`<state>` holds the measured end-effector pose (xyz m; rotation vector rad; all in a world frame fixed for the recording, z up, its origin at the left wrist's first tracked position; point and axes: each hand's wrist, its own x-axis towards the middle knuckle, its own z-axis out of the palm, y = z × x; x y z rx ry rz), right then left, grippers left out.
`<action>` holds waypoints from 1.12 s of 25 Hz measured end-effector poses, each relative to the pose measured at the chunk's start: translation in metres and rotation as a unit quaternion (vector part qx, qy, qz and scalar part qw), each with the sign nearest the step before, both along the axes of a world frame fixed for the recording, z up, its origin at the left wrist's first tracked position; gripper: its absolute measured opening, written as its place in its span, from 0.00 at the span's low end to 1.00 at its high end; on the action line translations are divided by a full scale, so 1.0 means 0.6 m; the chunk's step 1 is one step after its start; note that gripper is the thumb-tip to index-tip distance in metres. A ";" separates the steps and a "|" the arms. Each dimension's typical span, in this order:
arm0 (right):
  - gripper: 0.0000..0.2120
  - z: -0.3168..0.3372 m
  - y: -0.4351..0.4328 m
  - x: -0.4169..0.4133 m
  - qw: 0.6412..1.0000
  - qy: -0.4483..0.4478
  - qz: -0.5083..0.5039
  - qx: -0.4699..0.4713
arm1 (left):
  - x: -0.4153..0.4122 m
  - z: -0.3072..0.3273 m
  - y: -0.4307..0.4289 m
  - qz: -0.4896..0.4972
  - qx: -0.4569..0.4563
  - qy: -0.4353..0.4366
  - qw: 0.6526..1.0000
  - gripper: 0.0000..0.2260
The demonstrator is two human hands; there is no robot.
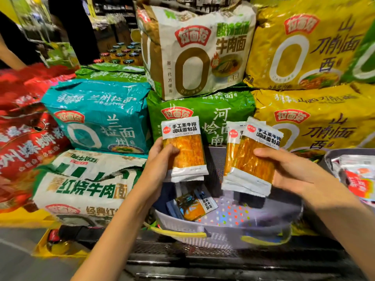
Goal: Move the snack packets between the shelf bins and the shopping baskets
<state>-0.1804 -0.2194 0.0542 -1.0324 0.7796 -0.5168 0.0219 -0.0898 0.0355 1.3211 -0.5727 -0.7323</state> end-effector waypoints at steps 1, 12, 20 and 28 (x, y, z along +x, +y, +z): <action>0.38 0.011 0.012 -0.005 0.999 -0.007 -0.031 -0.014 | -0.003 0.010 0.005 -0.011 -0.015 -0.004 1.000 0.12; 0.43 -0.022 0.318 -0.142 0.968 -0.055 -0.233 -0.070 | -0.103 0.008 0.145 -0.236 -0.049 -0.020 0.970 0.09; 0.21 -0.125 0.564 -0.332 0.914 -0.015 -0.404 0.042 | -0.296 -0.124 0.242 -0.428 0.075 0.008 0.901 0.12; 0.28 -0.261 0.784 -0.582 0.747 -0.041 -0.644 0.162 | -0.626 -0.240 0.313 -0.591 0.235 -0.038 0.771 0.14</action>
